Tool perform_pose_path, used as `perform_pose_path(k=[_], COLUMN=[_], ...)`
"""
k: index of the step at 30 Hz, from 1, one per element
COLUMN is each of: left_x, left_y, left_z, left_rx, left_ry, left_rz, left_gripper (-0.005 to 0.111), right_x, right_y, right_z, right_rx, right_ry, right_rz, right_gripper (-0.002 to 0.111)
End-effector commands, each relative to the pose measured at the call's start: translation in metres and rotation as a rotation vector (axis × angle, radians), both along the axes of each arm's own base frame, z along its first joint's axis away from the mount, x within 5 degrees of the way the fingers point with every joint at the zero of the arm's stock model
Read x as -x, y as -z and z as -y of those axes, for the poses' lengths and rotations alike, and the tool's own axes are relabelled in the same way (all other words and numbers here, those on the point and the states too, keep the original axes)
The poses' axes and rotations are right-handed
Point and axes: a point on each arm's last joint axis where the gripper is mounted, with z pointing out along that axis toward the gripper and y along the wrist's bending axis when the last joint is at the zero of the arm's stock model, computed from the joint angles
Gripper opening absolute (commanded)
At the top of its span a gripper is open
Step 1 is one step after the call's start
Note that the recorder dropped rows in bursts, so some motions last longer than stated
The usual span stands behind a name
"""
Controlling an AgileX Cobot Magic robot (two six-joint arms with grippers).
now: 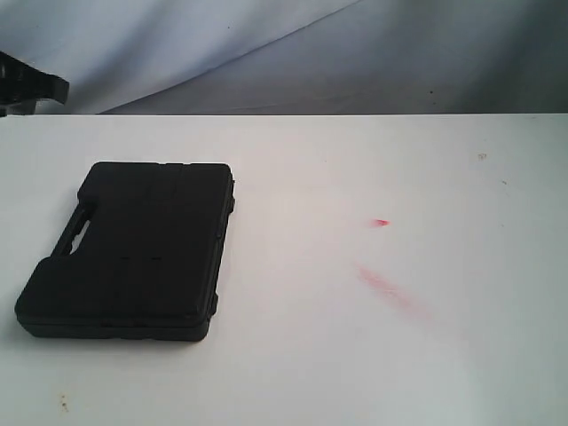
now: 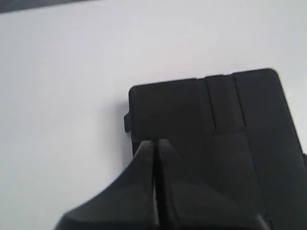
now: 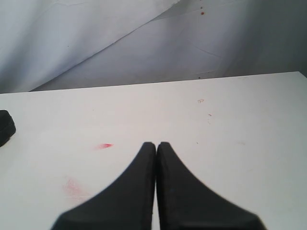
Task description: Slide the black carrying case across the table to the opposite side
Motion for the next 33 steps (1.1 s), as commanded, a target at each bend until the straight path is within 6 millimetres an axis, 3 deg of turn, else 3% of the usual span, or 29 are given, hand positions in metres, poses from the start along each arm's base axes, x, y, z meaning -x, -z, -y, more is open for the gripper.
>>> perform_pose_path(k=[1, 6, 13, 15, 19, 26, 33], left_x=[0.041, 0.112, 0.209, 0.224, 0.243, 0.257, 0.27], left_y=[-0.019, -0.029, -0.024, -0.022, -0.008, 0.016, 0.019], left_z=[-0.004, -0.012, -0.024, -0.026, -0.029, -0.031, -0.033], left_rx=[0.023, 0.102, 0.176, 0.18, 0.161, 0.173, 0.182], left_ry=[0.038, 0.02, 0.023, 0.027, 0.031, 0.028, 0.03], left_rz=[0.244, 0.372, 0.591, 0.637, 0.686, 0.703, 0.772], left_gripper=[0.0, 0.0, 0.0, 0.0, 0.0, 0.0, 0.0], right_x=[0.0, 0.0, 0.0, 0.0, 0.0, 0.0, 0.0], right_y=[0.001, 0.001, 0.001, 0.001, 0.001, 0.001, 0.001], right_z=[0.0, 0.0, 0.0, 0.0, 0.0, 0.0, 0.0], right_rx=[-0.008, -0.008, -0.008, -0.008, -0.008, -0.008, -0.008], right_ry=[0.004, 0.004, 0.004, 0.004, 0.004, 0.004, 0.004], right_rz=[0.001, 0.001, 0.001, 0.001, 0.001, 0.001, 0.001], right_gripper=[0.0, 0.0, 0.0, 0.0, 0.0, 0.0, 0.0])
